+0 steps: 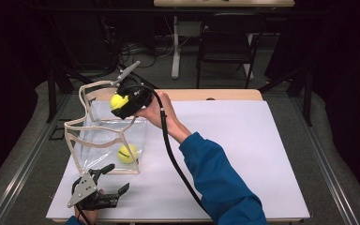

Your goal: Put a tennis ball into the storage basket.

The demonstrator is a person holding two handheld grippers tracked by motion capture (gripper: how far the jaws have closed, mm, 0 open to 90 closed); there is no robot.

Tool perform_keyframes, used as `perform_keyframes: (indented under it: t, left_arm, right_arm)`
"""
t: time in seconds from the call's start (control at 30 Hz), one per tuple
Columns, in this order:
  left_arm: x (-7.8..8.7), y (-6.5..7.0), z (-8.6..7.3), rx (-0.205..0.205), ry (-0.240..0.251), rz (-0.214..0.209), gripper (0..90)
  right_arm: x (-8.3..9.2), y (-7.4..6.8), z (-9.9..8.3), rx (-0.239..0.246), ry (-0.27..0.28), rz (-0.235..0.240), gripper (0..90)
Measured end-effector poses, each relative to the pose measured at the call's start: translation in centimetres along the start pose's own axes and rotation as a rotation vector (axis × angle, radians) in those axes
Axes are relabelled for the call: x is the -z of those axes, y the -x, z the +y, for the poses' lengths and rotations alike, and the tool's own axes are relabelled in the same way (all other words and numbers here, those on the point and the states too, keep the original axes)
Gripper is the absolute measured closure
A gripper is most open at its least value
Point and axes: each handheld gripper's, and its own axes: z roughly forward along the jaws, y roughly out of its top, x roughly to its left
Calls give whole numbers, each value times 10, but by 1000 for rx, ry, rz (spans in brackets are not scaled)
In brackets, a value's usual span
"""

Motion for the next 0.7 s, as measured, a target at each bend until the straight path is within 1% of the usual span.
perform_keyframes:
  t: [0.17,0.37,0.47,0.7]
  left_arm:
    - [0,0,0,0,0,-1,159]
    - [0,0,0,0,-1,-1,159]
    - [0,0,0,2,-2,-3,159]
    - [0,0,0,1,-1,0,159]
  right_arm:
    - [-5,2,-4,-7,-11,14,261]
    - [-8,1,-4,-14,-15,27,261]
    - [-12,0,-2,-10,-38,35,260]
    - [-16,-2,1,-4,-60,40,259]
